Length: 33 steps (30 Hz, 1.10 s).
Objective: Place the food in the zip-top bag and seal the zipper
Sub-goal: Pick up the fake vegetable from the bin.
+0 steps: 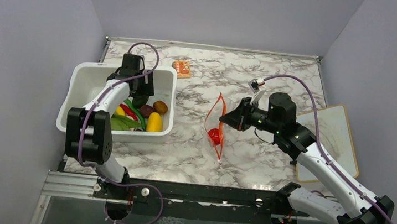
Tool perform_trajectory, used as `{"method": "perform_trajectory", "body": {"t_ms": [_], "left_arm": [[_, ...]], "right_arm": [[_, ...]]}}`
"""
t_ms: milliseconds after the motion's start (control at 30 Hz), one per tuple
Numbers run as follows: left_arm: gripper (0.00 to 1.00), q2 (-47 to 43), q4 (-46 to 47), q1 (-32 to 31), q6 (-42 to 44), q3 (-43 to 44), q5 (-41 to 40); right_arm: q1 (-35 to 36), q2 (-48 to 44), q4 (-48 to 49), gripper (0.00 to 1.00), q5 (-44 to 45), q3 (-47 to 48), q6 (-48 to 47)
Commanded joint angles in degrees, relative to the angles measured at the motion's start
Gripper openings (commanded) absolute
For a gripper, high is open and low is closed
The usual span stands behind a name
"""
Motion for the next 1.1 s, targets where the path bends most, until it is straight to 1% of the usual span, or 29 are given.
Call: {"method": "perform_trajectory", "body": {"t_ms": [0,200,300,333,433,500,633,733,867,1067], "left_arm": [[0.82,3.8,0.8,0.7,1.6,-0.1,2.5],[0.82,6.7,0.8,1.1,1.7,0.3,3.6],[0.82,7.8,0.6,1.4,2.0,0.8,5.6],[0.81,9.5,0.3,1.5,2.1,1.0,6.1],[0.78,9.8,-0.1,1.6,2.1,1.3,6.5],[0.73,9.5,-0.1,1.6,2.1,1.3,6.4],[0.57,8.5,-0.2,1.6,1.8,0.8,6.0],[0.50,7.5,-0.6,1.6,1.4,0.4,5.8],[0.43,5.2,-1.2,1.6,0.5,-0.3,6.2],[0.38,1.3,-2.1,1.5,-1.2,-1.5,6.5]], "right_arm": [[0.1,-1.2,0.3,0.01,-0.1,0.7,-0.1],[0.1,-2.1,-0.3,0.01,0.4,0.9,-0.1],[0.1,-2.6,-0.6,0.01,0.5,0.7,-0.2],[0.1,-2.8,-0.8,0.01,0.7,0.7,-0.2],[0.1,-3.2,-1.2,0.01,1.2,0.7,-0.4],[0.1,-3.5,-1.4,0.01,1.3,0.7,-0.4],[0.1,-3.8,-1.5,0.01,1.4,0.5,-0.5],[0.1,-3.9,-1.5,0.01,1.4,0.4,-0.4],[0.1,-3.8,-1.5,0.01,1.4,0.3,-0.4],[0.1,-3.2,-1.3,0.01,1.3,0.2,-0.5]]}}
